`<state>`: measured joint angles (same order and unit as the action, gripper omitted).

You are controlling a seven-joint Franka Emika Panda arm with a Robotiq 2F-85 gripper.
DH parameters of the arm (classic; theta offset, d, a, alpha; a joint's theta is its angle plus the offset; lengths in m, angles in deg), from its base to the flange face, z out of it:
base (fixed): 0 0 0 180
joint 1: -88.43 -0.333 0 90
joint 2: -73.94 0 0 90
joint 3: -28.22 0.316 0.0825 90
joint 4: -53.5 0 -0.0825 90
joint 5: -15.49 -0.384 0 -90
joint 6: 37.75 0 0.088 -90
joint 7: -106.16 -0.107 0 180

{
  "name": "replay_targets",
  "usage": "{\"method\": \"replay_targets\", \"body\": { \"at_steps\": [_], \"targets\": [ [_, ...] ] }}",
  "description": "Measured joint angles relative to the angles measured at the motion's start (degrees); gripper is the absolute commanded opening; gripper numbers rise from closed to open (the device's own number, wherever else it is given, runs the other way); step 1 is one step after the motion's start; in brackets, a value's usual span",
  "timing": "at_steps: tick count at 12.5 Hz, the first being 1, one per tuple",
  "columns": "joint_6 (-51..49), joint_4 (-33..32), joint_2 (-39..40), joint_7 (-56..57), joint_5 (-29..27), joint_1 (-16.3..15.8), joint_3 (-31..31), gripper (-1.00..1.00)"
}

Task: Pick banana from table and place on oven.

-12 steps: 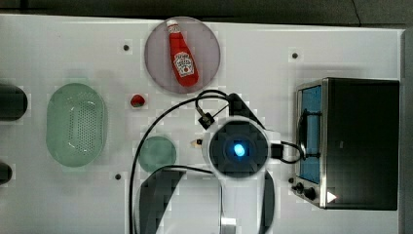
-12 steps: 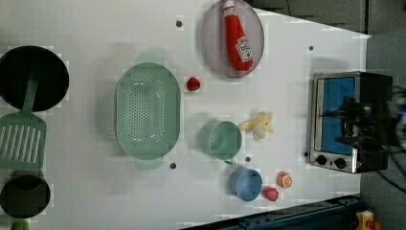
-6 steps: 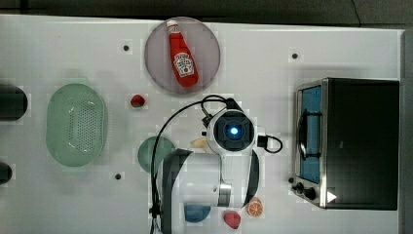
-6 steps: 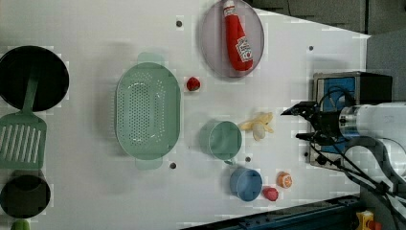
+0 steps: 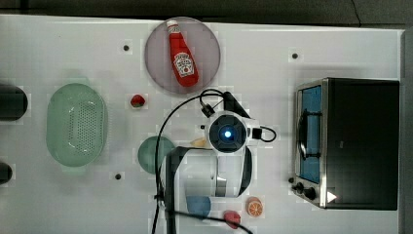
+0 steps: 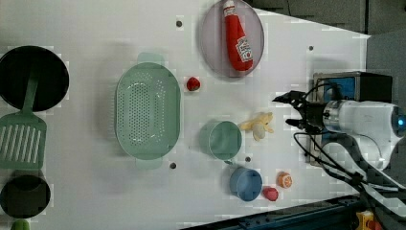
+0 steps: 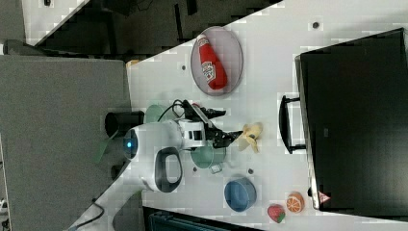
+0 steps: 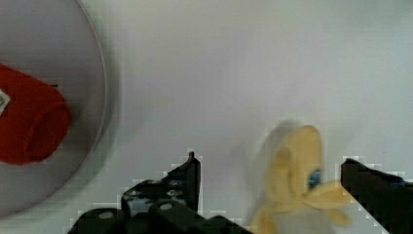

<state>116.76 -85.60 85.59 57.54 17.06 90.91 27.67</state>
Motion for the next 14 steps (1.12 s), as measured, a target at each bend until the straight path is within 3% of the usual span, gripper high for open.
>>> {"method": "replay_targets", "body": {
  "at_steps": [3, 4, 7, 10, 11, 14],
  "targets": [
    [4.2, -2.4, 5.9, 0.0, -0.7, -0.4, 0.3, 1.00],
    [5.0, -4.1, 7.1, 0.0, -0.7, -0.3, 0.5, 0.92],
    [4.9, -4.1, 10.4, 0.0, -0.5, -0.3, 0.7, 0.18],
    [5.8, -3.8, 8.5, 0.0, -0.1, -1.6, 0.6, -0.48],
    [6.0, -3.6, 8.5, 0.0, -0.1, -1.6, 0.6, -0.58],
    [4.9, -3.2, 8.2, 0.0, -0.2, -1.1, 0.7, -0.58]
  ]
}}
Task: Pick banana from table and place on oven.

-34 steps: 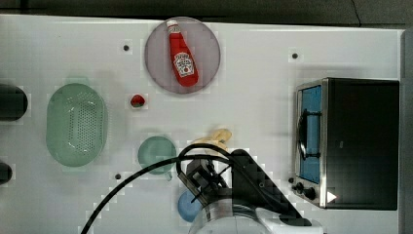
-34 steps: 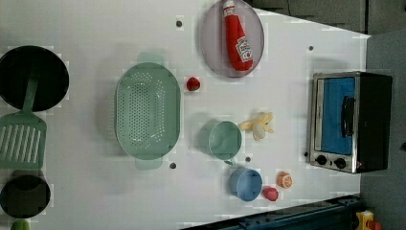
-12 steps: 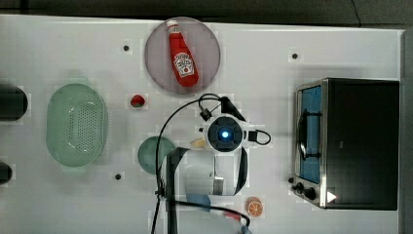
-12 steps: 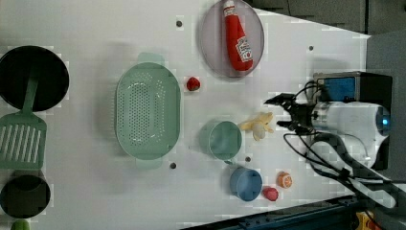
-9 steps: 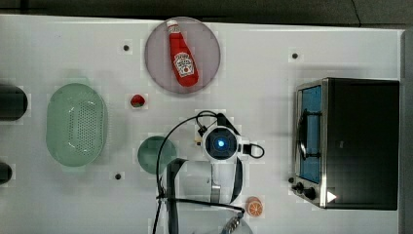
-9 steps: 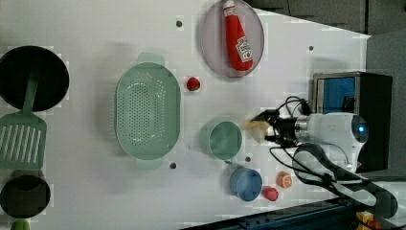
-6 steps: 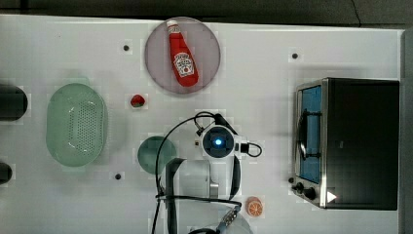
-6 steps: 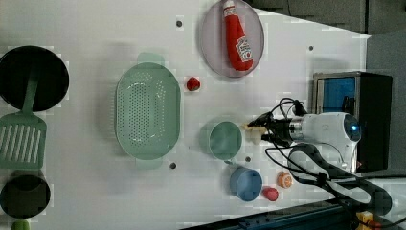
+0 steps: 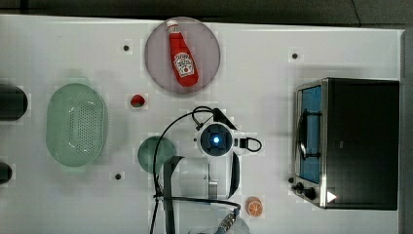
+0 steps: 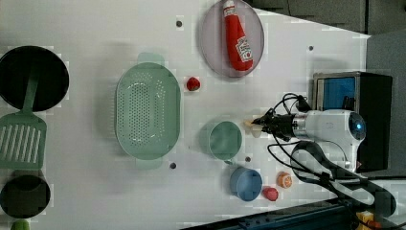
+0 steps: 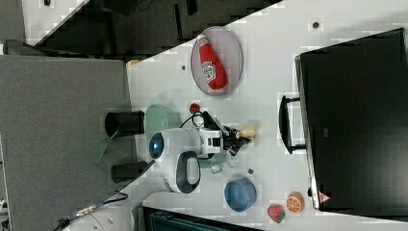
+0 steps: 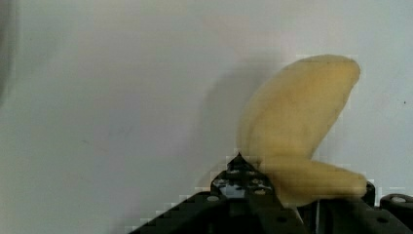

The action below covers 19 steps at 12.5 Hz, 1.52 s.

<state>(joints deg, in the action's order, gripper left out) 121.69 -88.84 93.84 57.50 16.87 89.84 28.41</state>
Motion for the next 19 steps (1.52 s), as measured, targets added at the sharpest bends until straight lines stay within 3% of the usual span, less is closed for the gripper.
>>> {"method": "replay_targets", "body": {
  "at_steps": [4, 7, 11, 14, 19],
  "targets": [
    [-4.5, 1.1, -9.0, 0.0, -1.0, 0.1, -0.4, -0.58],
    [-22.5, 6.2, -20.3, 0.0, -0.8, -0.3, -0.6, -0.58],
    [-48.6, 18.7, -32.0, -0.1, 0.2, 0.5, -0.7, -0.58],
    [-59.7, 31.9, -34.1, -0.1, -0.1, 0.2, -0.9, -0.58],
    [-60.4, 39.2, -31.5, 2.4, -1.4, 0.2, -6.3, -0.58]
  ]
}}
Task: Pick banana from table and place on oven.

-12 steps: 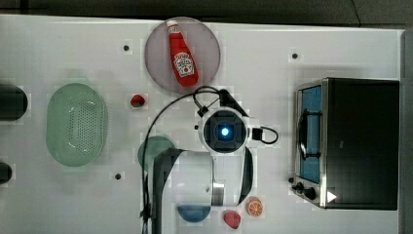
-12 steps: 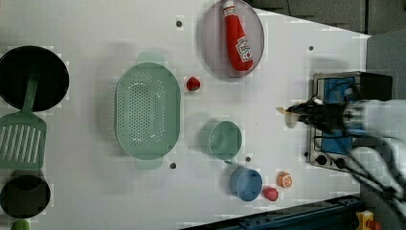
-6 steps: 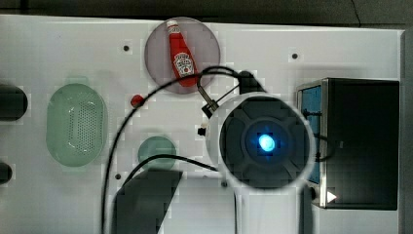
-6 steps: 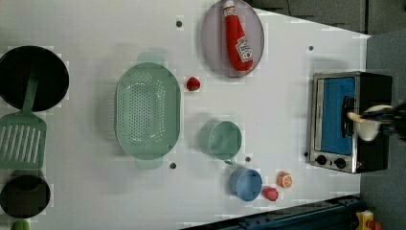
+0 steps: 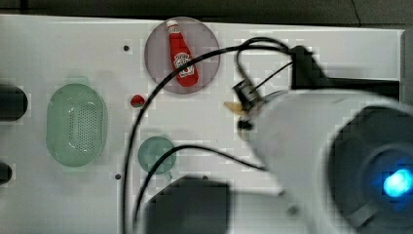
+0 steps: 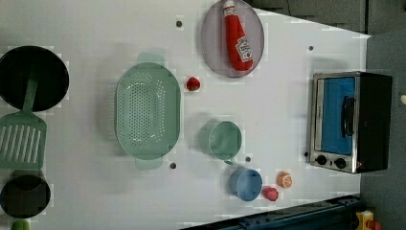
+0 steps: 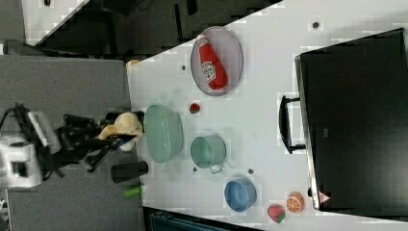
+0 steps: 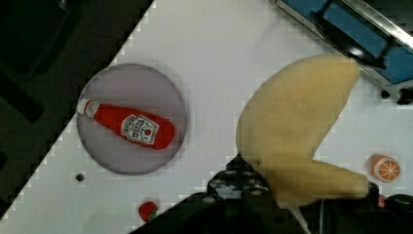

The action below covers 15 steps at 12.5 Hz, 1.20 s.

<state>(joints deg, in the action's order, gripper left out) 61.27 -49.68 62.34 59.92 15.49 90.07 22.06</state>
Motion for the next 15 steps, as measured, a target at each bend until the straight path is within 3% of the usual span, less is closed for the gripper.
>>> {"method": "replay_targets", "body": {
  "at_steps": [3, 7, 10, 15],
  "targets": [
    [1.9, 1.6, 7.7, 8.7, 0.5, 0.0, -9.6, -0.58],
    [12.6, 0.7, 19.8, 27.4, 1.3, 2.7, -24.0, -0.58],
    [12.7, 0.3, 25.6, 36.0, 0.9, 4.9, -29.7, -0.53],
    [14.2, -0.5, 25.8, 39.6, -0.9, 6.3, -30.5, 0.57]
  ]
}}
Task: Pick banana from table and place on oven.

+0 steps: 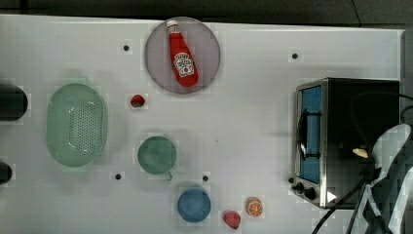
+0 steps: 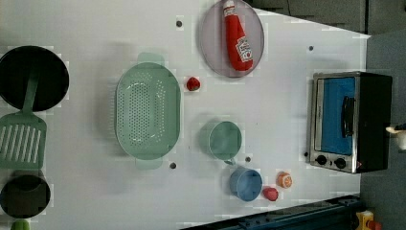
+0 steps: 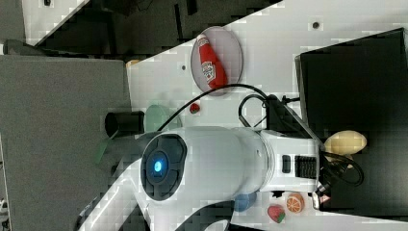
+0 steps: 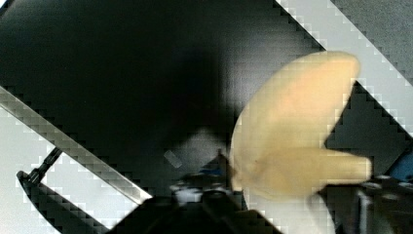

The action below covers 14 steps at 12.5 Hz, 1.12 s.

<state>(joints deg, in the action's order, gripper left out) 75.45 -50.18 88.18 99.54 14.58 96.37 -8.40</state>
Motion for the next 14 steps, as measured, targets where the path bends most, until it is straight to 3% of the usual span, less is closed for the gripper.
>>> {"method": "replay_targets", "body": {
  "at_steps": [2, 8, 10, 14],
  "targets": [
    [1.4, -0.2, -0.4, 0.4, 0.3, -0.1, 0.4, 1.00],
    [0.6, 1.7, -3.3, -0.1, 0.6, -2.5, 5.1, 1.00],
    [-6.3, 1.8, -7.5, -4.4, 0.2, -5.1, 6.6, 1.00],
    [-23.5, 3.0, -19.5, -22.3, 0.2, -7.3, 16.5, 1.00]
  ]
}}
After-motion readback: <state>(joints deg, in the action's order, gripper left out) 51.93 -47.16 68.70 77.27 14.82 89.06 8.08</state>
